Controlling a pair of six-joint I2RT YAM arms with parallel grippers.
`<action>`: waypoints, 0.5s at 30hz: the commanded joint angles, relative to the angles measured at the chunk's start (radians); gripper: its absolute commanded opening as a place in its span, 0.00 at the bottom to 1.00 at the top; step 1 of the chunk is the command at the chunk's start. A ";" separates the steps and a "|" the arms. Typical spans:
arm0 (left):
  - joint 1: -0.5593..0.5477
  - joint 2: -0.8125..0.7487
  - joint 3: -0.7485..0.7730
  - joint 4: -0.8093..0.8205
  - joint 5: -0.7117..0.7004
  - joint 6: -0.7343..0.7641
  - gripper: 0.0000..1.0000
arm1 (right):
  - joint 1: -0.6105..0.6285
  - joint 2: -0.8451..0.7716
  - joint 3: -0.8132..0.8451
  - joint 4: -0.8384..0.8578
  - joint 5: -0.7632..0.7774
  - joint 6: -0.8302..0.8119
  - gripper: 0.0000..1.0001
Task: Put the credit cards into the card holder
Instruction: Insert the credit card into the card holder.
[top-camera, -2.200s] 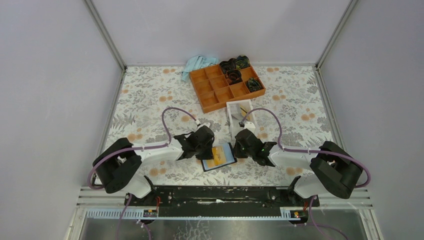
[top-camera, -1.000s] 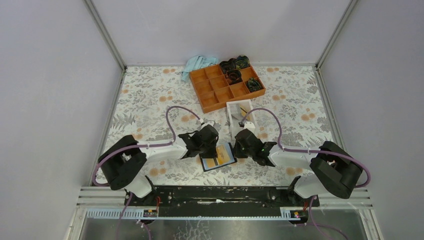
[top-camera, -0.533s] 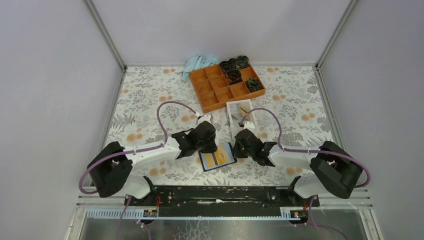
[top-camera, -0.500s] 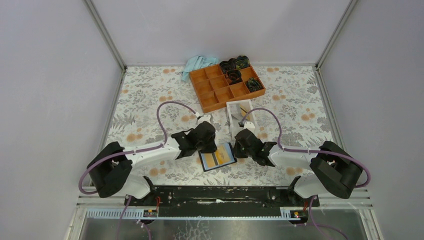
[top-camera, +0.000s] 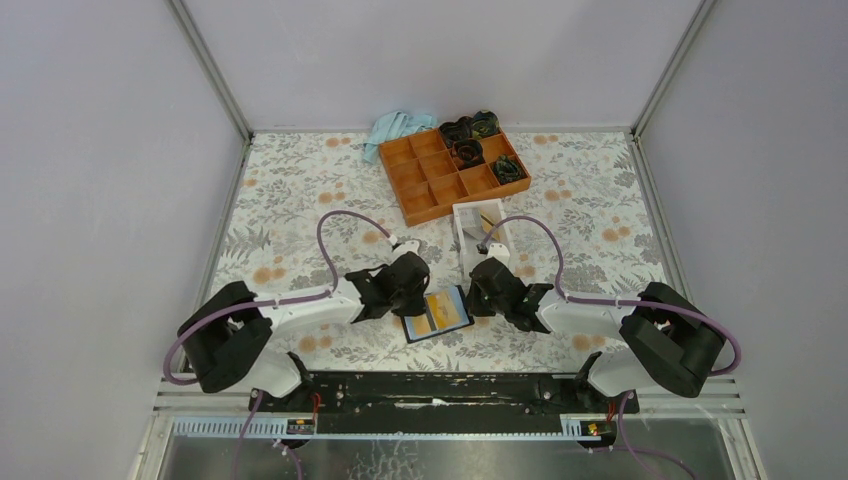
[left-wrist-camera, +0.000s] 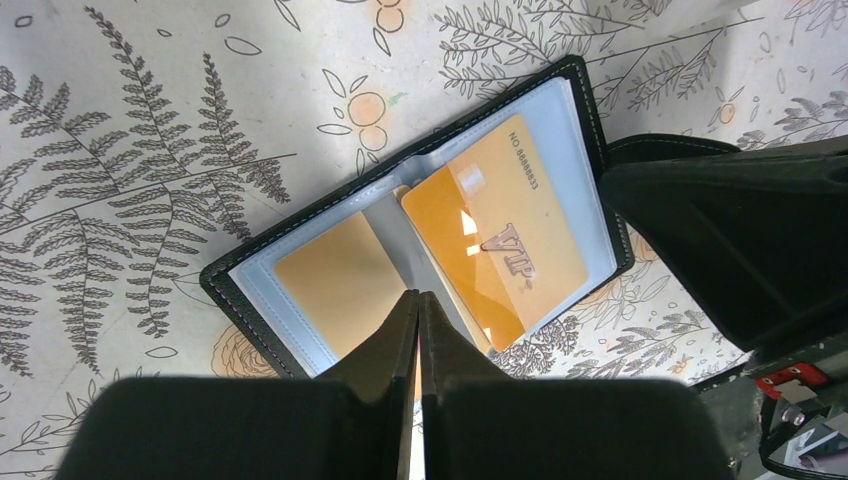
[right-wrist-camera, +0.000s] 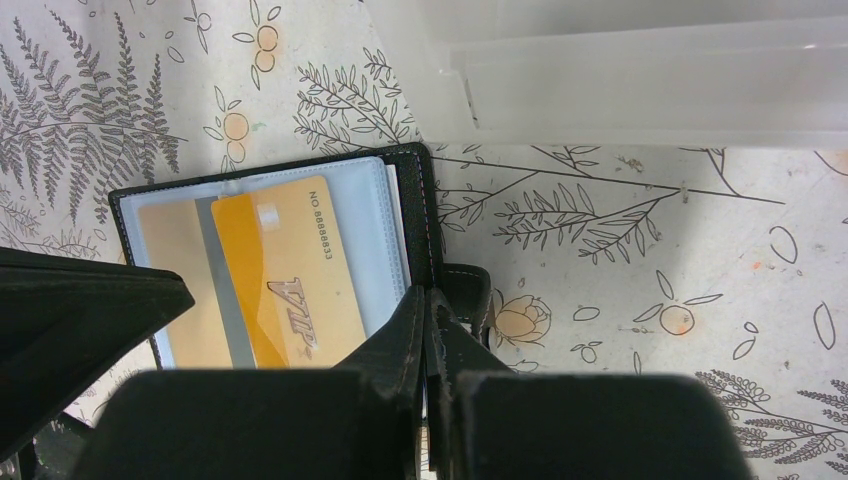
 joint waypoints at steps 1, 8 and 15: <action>-0.014 0.030 -0.005 0.033 0.002 -0.006 0.04 | 0.004 0.038 -0.005 -0.061 -0.007 -0.016 0.00; -0.020 0.063 0.000 0.060 0.008 -0.010 0.04 | 0.004 0.035 -0.005 -0.062 -0.009 -0.015 0.00; -0.030 0.105 0.031 0.082 0.012 -0.009 0.04 | 0.004 0.039 -0.005 -0.058 -0.013 -0.015 0.00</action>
